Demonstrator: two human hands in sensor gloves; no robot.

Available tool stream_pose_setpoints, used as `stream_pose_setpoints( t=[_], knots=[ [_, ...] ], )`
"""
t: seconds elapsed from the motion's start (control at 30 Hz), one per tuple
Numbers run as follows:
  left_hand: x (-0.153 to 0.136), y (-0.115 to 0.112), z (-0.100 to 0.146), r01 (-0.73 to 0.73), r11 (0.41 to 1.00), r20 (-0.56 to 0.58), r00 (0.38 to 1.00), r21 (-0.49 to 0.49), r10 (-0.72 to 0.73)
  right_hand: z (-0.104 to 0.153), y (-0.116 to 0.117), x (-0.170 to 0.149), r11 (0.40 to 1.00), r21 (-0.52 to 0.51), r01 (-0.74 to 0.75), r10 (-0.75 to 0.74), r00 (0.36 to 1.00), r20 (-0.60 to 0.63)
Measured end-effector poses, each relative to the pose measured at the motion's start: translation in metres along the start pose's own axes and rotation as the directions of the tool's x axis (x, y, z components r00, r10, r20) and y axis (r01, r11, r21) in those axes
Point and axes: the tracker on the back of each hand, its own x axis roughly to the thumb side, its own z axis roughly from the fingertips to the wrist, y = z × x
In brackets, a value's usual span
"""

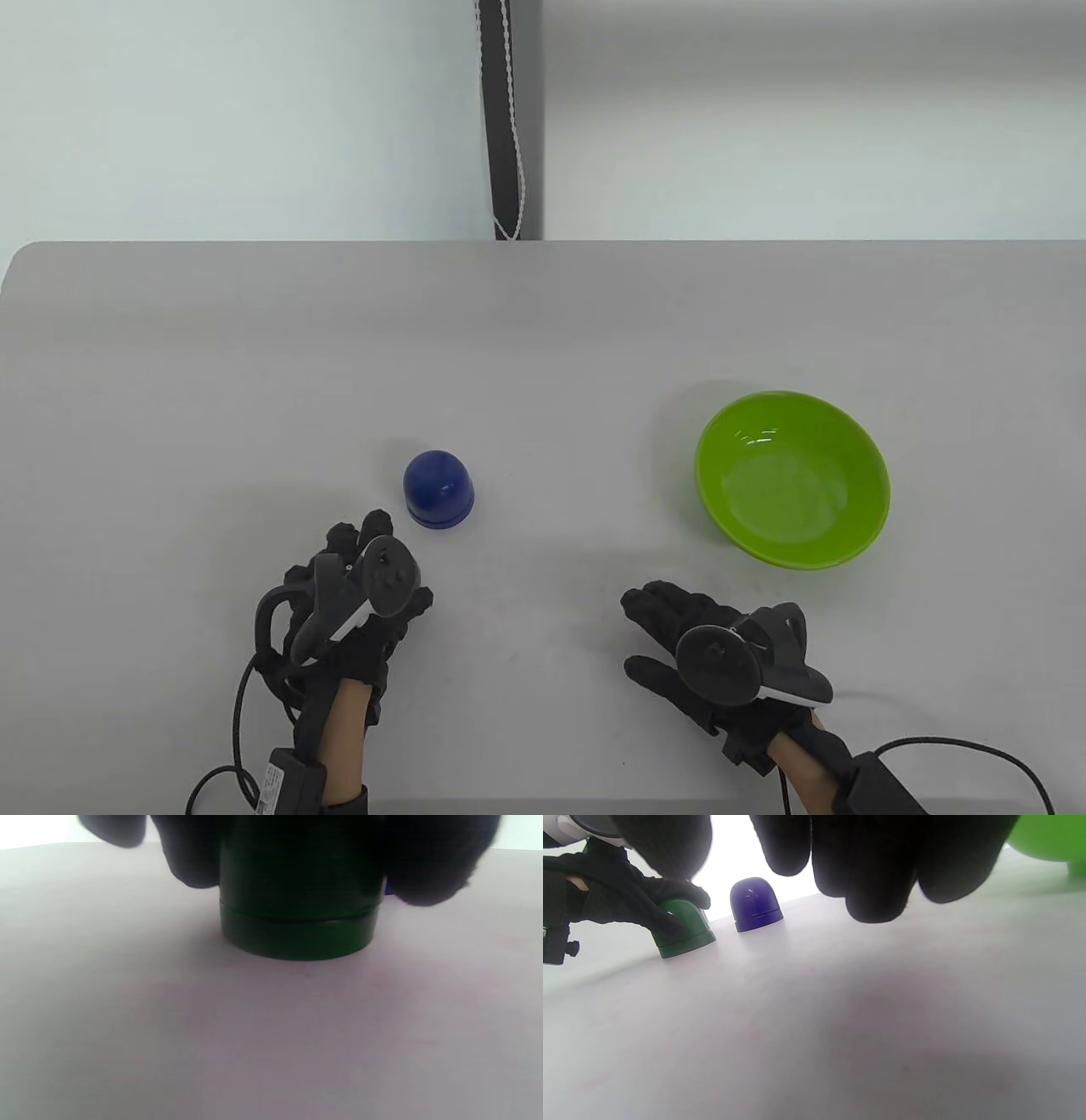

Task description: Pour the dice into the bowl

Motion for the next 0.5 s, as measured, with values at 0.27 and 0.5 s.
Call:
stream_pose_setpoints(
  t=[0.27,0.5],
  knots=[
    [0.0033,-0.0067,-0.0051,-0.011,1.000,-0.001,1.000,0.010,0.011,-0.0005,0.0012,0.0007,1.000,0.021,-0.004,0.004,1.000,0.013],
    [0.0025,-0.0073,-0.0051,0.016,0.989,0.009,1.000,0.149,-0.017,-0.0011,0.0027,0.0010,1.000,0.018,0.001,-0.002,1.000,0.021]
  ],
)
